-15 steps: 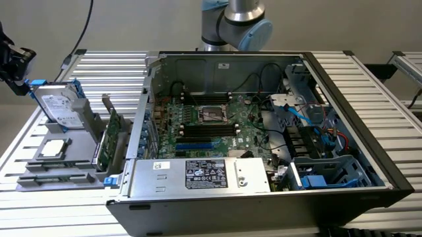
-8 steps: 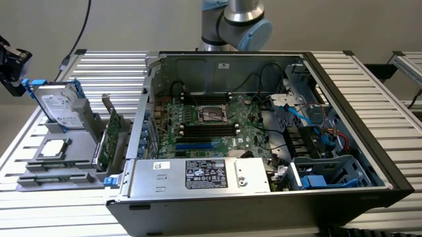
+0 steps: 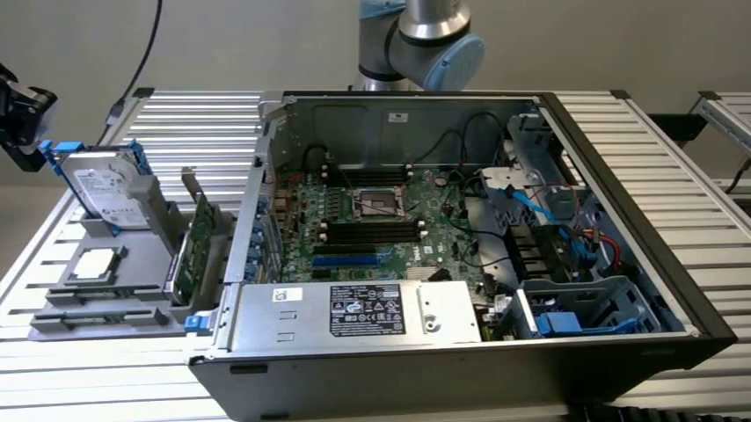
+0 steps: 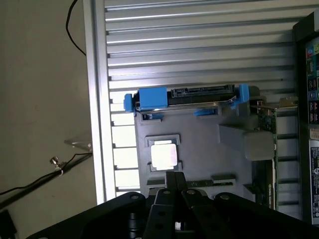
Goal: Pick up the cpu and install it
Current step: 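Pick up the cpu and move it towards the insertion slot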
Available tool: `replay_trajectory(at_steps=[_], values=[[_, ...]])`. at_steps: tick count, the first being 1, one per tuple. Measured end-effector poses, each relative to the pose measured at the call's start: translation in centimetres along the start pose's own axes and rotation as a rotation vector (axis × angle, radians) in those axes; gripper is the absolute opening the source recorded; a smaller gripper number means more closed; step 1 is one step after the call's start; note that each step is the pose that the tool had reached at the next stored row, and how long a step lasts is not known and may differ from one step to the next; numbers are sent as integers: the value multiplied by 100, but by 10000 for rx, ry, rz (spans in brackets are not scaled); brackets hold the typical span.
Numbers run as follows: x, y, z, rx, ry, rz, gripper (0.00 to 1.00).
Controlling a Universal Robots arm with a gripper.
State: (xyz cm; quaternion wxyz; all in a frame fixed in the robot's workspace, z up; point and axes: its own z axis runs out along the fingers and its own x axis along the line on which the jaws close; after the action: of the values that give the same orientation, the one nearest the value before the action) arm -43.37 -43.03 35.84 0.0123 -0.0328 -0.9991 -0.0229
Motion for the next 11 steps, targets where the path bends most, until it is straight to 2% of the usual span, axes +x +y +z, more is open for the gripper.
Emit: replay_trajectory(at_steps=[3, 6, 7, 8, 9, 11], values=[[0, 0, 0, 0, 0, 0, 12], [0, 0, 0, 0, 0, 0, 29], [0, 0, 0, 0, 0, 0, 29], [0, 0, 0, 0, 0, 0, 35], [0, 0, 0, 0, 0, 0, 35], [1, 0, 0, 1, 1, -1, 48]])
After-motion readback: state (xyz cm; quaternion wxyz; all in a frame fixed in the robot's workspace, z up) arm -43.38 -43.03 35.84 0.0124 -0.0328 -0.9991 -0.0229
